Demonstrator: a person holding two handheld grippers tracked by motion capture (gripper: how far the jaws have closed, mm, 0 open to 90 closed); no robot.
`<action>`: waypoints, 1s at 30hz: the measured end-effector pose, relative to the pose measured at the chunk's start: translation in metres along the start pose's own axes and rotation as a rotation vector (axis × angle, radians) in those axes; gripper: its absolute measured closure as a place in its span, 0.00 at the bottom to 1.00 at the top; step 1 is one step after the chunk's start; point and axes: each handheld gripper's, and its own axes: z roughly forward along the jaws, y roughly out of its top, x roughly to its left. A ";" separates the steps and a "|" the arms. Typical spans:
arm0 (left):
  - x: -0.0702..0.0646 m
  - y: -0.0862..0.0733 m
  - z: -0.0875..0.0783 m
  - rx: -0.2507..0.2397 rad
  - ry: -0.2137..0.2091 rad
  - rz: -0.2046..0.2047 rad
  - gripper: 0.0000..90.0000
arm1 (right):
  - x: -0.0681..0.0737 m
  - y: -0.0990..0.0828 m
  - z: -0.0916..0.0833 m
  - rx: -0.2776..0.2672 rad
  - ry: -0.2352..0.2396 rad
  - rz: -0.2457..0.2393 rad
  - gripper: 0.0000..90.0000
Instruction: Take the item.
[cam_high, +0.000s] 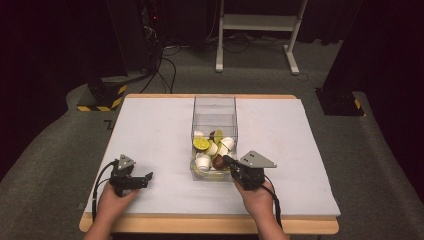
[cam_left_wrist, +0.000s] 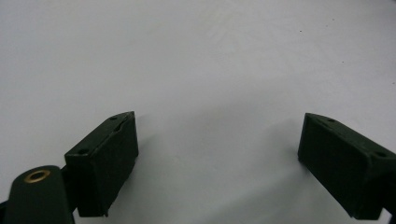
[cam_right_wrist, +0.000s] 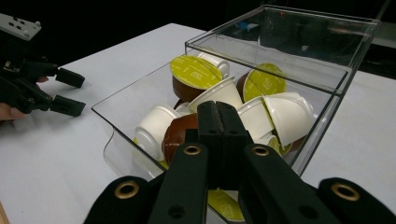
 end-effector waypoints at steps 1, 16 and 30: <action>0.000 0.000 0.000 0.000 0.000 0.000 0.14 | 0.000 0.000 0.000 0.000 0.000 0.000 1.00; 0.000 0.000 0.000 0.000 0.000 0.000 0.14 | -0.002 0.002 -0.007 -0.045 -0.022 0.009 1.00; 0.000 0.000 0.000 0.000 0.000 0.000 0.14 | -0.002 0.004 -0.012 -0.070 -0.031 0.010 1.00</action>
